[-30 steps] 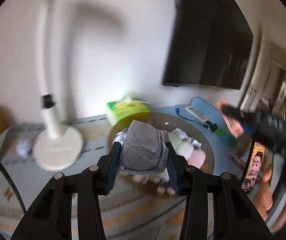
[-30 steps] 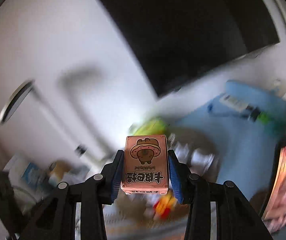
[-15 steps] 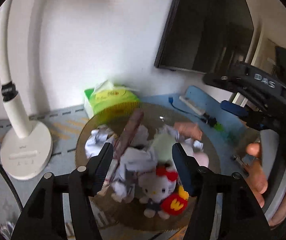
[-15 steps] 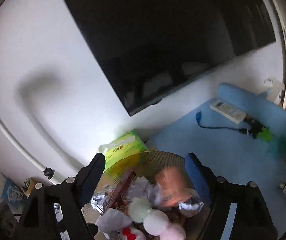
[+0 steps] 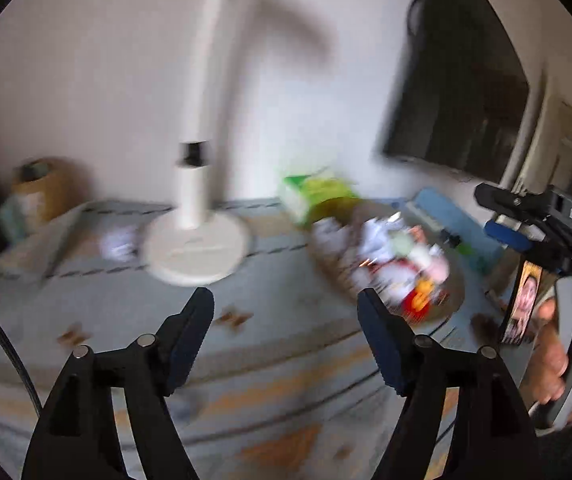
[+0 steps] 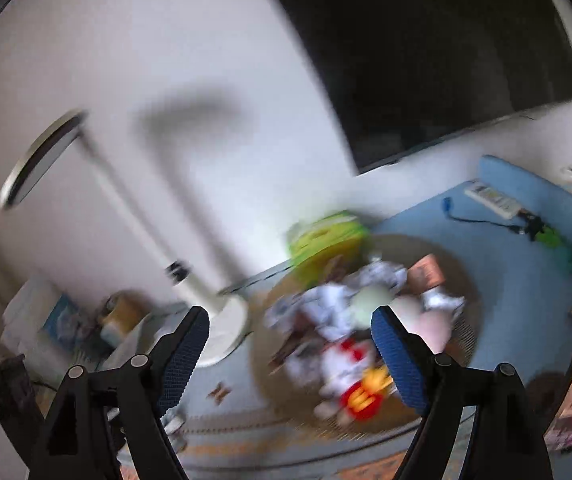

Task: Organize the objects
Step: 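Grasp crumpled paper with the left gripper while the right grasps the plaid bow cloth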

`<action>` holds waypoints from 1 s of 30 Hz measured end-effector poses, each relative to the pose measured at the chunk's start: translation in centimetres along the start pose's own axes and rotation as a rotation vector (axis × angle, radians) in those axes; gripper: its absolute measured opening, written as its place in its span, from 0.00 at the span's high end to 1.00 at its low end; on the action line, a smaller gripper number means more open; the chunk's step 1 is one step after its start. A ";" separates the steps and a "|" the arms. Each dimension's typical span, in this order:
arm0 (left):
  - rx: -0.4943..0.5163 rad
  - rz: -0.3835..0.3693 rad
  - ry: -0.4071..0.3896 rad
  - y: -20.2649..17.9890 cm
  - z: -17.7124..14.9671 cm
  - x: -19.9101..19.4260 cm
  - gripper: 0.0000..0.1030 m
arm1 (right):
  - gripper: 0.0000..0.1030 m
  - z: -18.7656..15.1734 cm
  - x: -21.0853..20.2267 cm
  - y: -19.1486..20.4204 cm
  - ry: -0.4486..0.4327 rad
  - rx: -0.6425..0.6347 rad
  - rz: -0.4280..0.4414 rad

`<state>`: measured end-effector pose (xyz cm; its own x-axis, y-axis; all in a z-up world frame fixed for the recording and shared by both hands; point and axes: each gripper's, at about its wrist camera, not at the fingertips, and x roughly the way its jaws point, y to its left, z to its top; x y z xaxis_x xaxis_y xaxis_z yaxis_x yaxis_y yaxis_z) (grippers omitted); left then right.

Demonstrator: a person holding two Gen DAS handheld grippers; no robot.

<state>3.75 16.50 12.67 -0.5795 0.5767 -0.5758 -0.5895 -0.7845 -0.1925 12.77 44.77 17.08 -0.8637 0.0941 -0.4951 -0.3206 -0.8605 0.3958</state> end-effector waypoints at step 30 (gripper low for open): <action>-0.189 0.040 0.106 18.8 2.8 6.8 0.08 | 0.05 -18.4 17.4 18.8 0.503 -0.402 0.165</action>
<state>-12.85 6.25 7.39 -0.5319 0.5245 -0.6648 -0.4450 -0.8411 -0.3075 -1.15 20.96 1.65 -0.5710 -0.2164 -0.7919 0.0548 -0.9725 0.2262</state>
